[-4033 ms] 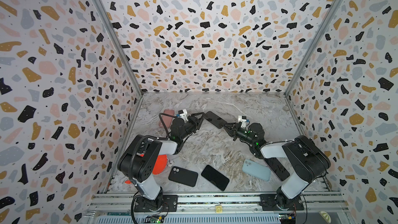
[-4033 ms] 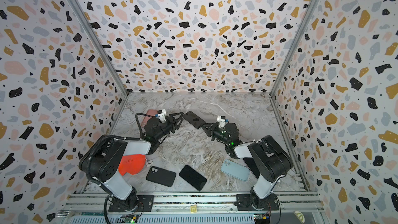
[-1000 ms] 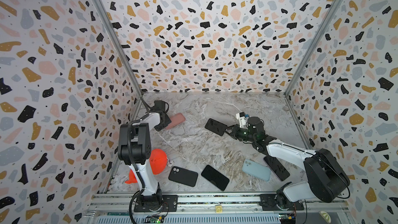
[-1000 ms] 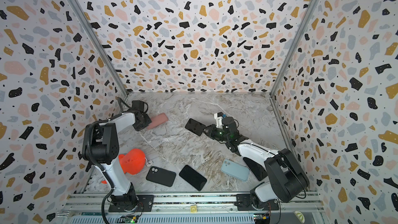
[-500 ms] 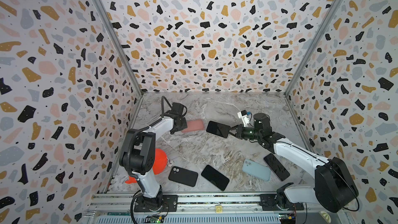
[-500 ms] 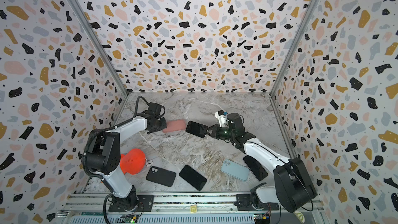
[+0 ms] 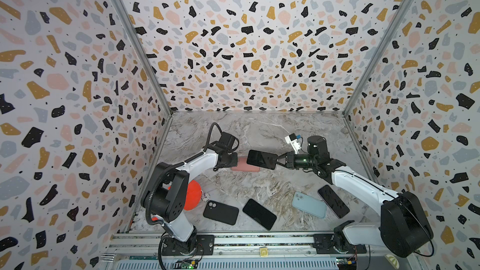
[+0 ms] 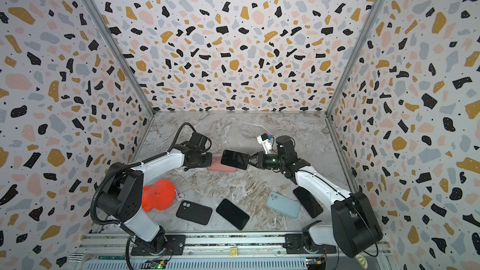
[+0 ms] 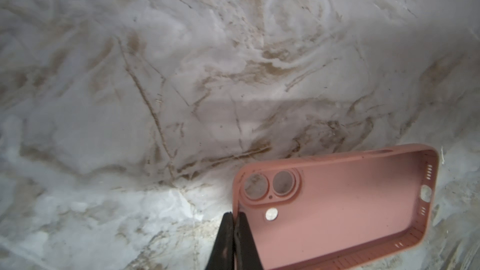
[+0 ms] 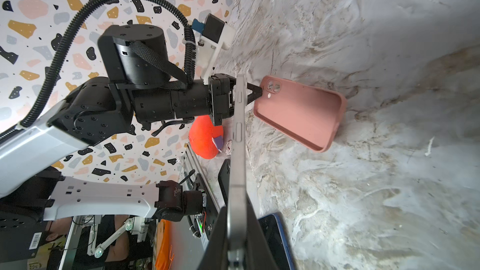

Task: Put the phone into the phone case
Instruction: 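Lift the pink case with the left gripper while the right brings the phone over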

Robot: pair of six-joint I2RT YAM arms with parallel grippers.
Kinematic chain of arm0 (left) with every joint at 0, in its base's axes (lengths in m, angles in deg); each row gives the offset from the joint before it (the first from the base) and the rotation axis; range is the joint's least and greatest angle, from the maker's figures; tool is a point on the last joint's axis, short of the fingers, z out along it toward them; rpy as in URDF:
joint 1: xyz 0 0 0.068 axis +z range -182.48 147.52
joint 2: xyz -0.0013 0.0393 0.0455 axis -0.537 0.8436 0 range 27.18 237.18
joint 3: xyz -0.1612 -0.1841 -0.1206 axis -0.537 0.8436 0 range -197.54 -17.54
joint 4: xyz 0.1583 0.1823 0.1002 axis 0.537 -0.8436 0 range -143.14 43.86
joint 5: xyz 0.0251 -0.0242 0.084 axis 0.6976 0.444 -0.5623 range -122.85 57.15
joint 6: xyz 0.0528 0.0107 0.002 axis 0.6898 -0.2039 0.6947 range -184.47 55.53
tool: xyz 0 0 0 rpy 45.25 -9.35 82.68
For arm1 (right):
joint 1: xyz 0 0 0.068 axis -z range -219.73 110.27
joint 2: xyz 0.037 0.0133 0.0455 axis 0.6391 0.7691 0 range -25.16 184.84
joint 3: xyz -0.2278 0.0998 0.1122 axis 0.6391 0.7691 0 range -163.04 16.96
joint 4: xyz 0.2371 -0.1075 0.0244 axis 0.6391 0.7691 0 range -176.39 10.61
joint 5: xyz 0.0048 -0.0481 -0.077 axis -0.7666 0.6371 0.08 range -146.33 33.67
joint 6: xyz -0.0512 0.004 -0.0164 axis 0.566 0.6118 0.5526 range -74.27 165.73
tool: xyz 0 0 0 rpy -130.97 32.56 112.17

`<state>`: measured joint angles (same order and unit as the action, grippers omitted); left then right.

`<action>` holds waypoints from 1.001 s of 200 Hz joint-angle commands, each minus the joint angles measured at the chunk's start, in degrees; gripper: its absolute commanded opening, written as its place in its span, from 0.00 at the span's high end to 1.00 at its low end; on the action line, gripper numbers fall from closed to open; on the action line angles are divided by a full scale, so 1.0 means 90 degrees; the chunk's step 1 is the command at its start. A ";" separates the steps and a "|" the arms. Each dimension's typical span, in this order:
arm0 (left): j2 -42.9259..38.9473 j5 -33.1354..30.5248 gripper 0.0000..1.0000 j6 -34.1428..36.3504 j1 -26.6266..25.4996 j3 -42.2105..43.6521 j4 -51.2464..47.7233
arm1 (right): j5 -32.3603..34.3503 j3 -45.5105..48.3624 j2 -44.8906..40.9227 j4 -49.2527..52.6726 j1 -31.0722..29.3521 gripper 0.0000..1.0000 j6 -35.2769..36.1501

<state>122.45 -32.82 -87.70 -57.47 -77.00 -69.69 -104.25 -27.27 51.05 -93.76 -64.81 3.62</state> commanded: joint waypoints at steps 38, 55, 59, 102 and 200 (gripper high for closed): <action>0.0200 0.0125 1.00 -0.0113 -0.0328 0.0162 0.0511 | -0.0328 0.0032 0.0293 -0.0307 0.0018 1.00 0.0234; 0.0245 0.0114 1.00 -0.0158 -0.0387 0.0198 0.0551 | -0.0321 0.0022 0.0358 -0.0226 0.0014 1.00 0.0289; 0.0245 0.0120 1.00 -0.0173 -0.0396 0.0219 0.0572 | -0.0316 0.0022 0.0369 -0.0216 0.0018 1.00 0.0299; 0.0398 0.0126 1.00 -0.0111 -0.0397 0.0280 0.0634 | -0.0190 -0.0063 0.0622 -0.0140 0.0014 1.00 0.0361; 0.0037 0.0332 0.70 -0.0152 -0.0371 0.0367 0.0781 | -0.0465 -0.0440 0.1247 -0.0021 0.0009 1.00 0.0356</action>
<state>125.66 -30.43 -88.88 -60.79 -74.55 -63.81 -104.89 -27.66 61.65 -93.35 -64.81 6.42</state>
